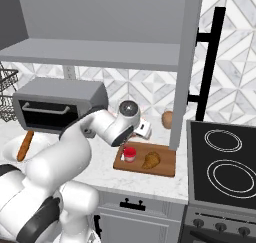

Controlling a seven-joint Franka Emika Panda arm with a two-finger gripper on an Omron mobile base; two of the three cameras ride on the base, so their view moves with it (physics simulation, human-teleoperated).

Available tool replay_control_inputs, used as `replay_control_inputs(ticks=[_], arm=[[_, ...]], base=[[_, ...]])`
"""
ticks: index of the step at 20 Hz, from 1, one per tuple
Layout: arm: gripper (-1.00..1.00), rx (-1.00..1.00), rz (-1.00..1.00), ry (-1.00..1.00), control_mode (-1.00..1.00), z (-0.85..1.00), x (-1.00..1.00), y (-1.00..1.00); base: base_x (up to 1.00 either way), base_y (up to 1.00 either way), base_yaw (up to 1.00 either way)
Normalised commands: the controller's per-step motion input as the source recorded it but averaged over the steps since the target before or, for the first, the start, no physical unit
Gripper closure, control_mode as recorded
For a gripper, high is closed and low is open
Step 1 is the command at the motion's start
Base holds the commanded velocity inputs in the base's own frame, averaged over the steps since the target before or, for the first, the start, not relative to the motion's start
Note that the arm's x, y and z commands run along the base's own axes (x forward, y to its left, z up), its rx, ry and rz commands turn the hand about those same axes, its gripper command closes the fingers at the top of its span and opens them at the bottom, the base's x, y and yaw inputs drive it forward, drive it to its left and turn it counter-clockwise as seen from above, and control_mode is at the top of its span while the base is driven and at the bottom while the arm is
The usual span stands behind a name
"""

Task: From the different types of pastries on the counter, select a croissant and place it on the cutting board. Then retrieve a jar of jam from the cabinet and place it alongside the croissant on the cutting board.

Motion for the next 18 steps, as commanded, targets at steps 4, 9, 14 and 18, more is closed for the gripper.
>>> replay_control_inputs(ticks=[4, 9, 14, 18], arm=[[-1.0, 0.03, 0.05, 0.23, -1.0, 0.83, 0.03, 0.25], [-1.0, 0.0, 0.09, 0.33, -1.0, 0.6, 0.03, 0.58], [-1.0, 0.0, 0.08, 0.28, -1.0, 0.44, 0.0, 0.64], [-1.0, -0.05, 0.04, 0.1, -1.0, 0.06, -0.08, 0.42]], base=[[0.0, 0.0, 0.0], [0.0, 0.0, 0.0], [0.0, 0.0, 0.0], [0.0, 0.0, 0.0]])
